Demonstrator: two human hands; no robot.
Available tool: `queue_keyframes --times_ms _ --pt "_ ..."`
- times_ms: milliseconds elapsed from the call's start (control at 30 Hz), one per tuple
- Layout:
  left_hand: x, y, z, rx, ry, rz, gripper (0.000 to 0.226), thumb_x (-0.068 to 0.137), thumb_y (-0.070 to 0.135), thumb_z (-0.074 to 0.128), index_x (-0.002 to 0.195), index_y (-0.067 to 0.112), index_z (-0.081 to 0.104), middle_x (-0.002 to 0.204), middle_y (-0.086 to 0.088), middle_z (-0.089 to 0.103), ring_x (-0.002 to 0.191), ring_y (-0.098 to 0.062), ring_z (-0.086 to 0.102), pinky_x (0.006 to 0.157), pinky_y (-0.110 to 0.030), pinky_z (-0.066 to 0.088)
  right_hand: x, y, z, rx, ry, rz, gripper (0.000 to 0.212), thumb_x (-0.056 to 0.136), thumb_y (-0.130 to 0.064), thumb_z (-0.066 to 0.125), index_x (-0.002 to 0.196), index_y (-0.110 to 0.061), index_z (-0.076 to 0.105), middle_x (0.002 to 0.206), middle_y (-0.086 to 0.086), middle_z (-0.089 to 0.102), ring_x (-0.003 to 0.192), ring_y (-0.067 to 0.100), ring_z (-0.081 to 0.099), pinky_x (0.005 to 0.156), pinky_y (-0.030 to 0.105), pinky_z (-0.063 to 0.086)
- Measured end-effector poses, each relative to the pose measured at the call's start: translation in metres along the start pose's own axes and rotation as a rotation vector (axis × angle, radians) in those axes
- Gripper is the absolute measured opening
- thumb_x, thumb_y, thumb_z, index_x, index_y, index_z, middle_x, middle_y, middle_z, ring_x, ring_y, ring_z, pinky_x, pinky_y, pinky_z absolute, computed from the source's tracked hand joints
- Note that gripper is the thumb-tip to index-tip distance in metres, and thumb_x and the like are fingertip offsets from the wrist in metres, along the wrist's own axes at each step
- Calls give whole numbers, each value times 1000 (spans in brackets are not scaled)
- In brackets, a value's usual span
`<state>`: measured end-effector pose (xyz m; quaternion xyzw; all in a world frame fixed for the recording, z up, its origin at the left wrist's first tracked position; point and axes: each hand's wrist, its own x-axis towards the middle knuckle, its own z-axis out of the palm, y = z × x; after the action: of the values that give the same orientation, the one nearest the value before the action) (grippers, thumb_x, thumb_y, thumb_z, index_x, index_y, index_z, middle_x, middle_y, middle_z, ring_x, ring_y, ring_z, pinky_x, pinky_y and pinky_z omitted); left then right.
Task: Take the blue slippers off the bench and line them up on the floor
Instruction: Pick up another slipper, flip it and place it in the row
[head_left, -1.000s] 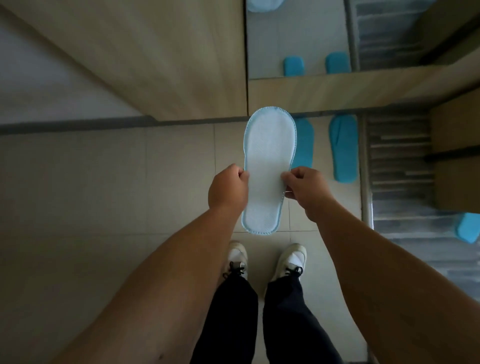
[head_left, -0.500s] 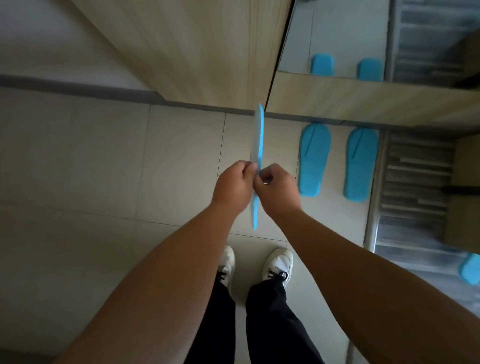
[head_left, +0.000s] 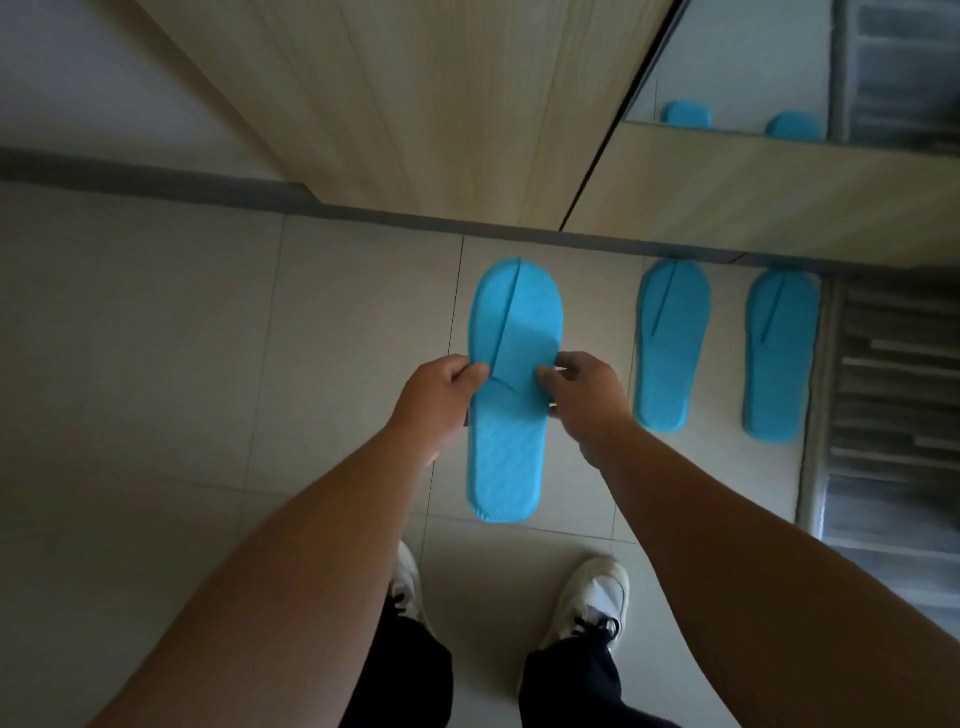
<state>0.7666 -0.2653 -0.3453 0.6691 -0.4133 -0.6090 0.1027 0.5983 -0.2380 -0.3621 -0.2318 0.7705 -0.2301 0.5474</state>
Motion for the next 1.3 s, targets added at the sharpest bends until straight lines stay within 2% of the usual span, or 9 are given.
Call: queue_keyframes --times_ms 33,100,200,333,500,667,933,1233,1300 --pt "15 -7 -1 58 30 19 32 93 33 52 90 4 65 92 -24 67 85 -39 66 79 -52 56 13 4 5 29 16 4 19 88 -18 65 107 -12 66 89 3 70 83 21 69 69 35 59" --pt "47 -21 -5 223 99 75 34 92 35 52 75 7 61 74 -17 64 69 -31 60 64 -41 50 39 11 17 42 42 -3 6 87 -17 68 91 -20 66 85 1 70 80 19 70 61 27 58" --pt "91 -36 -7 394 188 129 31 93 37 51 77 13 62 69 -1 60 66 -20 56 57 -30 39 79 20 38 -6 81 -6 7 86 -20 69 91 -20 64 86 3 70 78 22 70 69 38 61" --pt "148 -50 -3 502 225 175 28 93 39 51 88 13 61 79 -3 64 73 -22 59 64 -32 45 130 27 61 -97 157 -21 24 86 -24 67 106 -11 66 93 7 70 82 26 69 78 47 58" --pt "202 -63 3 572 243 188 26 93 35 50 93 11 61 88 -10 67 82 -30 62 68 -34 47 176 26 75 -258 223 -67 30 86 -28 64 113 -15 66 101 5 69 89 25 65 80 40 55" --pt "218 -76 4 603 230 191 23 93 32 51 88 12 59 85 -10 66 79 -30 60 66 -33 43 194 32 84 -312 224 -51 19 85 -25 64 103 -17 66 88 0 63 79 20 59 68 31 48" --pt "221 -77 7 601 271 220 24 94 34 48 82 15 54 72 -4 60 68 -25 58 59 -32 41 200 30 89 -352 276 -16 20 85 -27 65 99 -14 57 86 0 57 74 20 53 63 31 41" --pt "229 -75 8 640 273 233 23 94 32 48 83 13 55 72 -3 58 71 -27 59 60 -31 41 199 30 93 -394 278 -20 13 87 -26 59 94 -15 57 84 2 58 64 16 50 51 27 34" --pt "227 -72 6 645 254 232 24 95 33 48 87 12 57 76 -5 61 75 -28 61 63 -33 45 197 28 92 -413 271 -17 15 88 -27 60 96 -14 57 90 4 61 71 20 56 55 27 37"
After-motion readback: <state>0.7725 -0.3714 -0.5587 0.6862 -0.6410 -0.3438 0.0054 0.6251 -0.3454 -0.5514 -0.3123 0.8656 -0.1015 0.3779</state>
